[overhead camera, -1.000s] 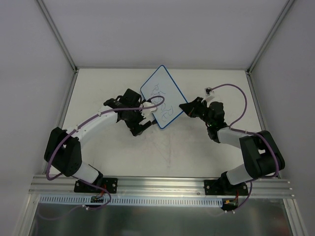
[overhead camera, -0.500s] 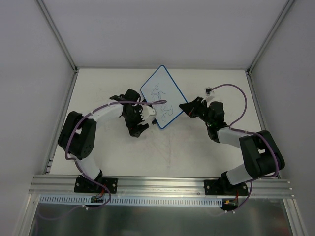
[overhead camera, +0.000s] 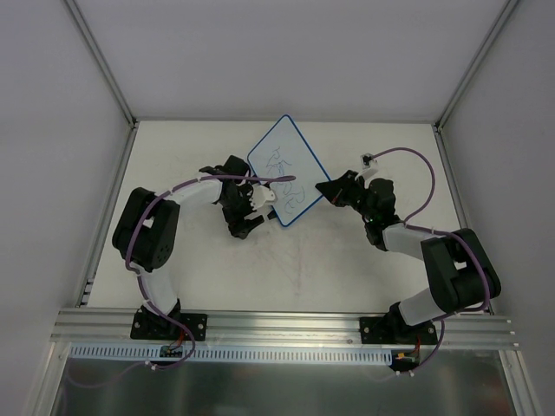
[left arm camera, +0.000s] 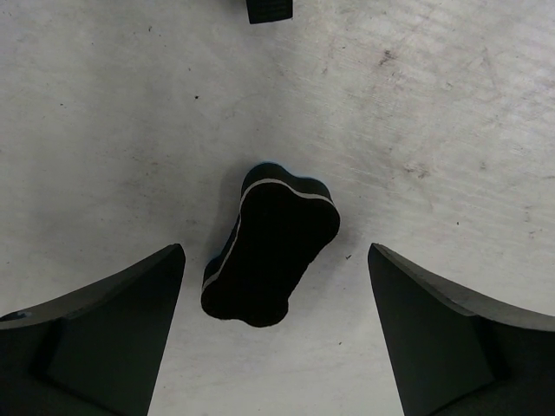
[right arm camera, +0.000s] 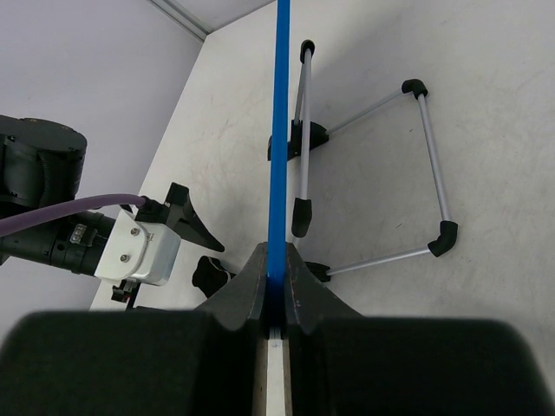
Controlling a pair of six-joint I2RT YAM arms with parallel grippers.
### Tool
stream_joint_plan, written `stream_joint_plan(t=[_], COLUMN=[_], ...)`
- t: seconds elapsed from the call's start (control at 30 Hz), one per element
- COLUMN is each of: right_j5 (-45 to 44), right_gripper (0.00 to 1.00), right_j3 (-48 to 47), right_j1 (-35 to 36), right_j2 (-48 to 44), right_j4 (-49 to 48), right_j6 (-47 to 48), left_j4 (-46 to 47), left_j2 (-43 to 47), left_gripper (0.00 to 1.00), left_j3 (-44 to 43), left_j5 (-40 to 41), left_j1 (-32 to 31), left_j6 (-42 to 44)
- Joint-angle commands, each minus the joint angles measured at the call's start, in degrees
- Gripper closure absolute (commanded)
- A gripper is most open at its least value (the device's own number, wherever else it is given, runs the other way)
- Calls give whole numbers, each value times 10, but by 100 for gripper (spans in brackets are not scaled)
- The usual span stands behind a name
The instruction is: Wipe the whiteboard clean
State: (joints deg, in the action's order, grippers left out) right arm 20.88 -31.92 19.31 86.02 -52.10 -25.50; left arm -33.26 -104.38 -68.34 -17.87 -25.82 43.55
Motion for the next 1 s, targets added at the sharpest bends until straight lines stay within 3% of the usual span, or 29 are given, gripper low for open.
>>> stream_joint_plan(t=[0.0, 0.43, 0.53, 0.67, 0.9, 0.97], right_j5=[21, 25, 26, 26, 29, 30], right_gripper=[100, 100, 100, 100, 100, 100], right_j3=[-18, -22, -22, -23, -26, -25], right_j1=[0, -1, -2, -1, -1, -2], right_j2=[5, 8, 9, 10, 13, 13], right_j4=[-34, -34, -34, -34, -34, -34], right_j6=[16, 12, 12, 11, 8, 10], left_j4=[4, 19, 21, 20, 19, 21], left_j2=[1, -16, -16, -18, -7, -1], left_gripper=[12, 36, 46, 67, 83, 94], left_j3=[-12, -11, -13, -16, -24, -23], left_j5=[16, 69, 76, 84, 72, 53], left_j1=[-2, -4, -3, -3, 2, 2], left_j6=[11, -15, -18, -29, -64, -65])
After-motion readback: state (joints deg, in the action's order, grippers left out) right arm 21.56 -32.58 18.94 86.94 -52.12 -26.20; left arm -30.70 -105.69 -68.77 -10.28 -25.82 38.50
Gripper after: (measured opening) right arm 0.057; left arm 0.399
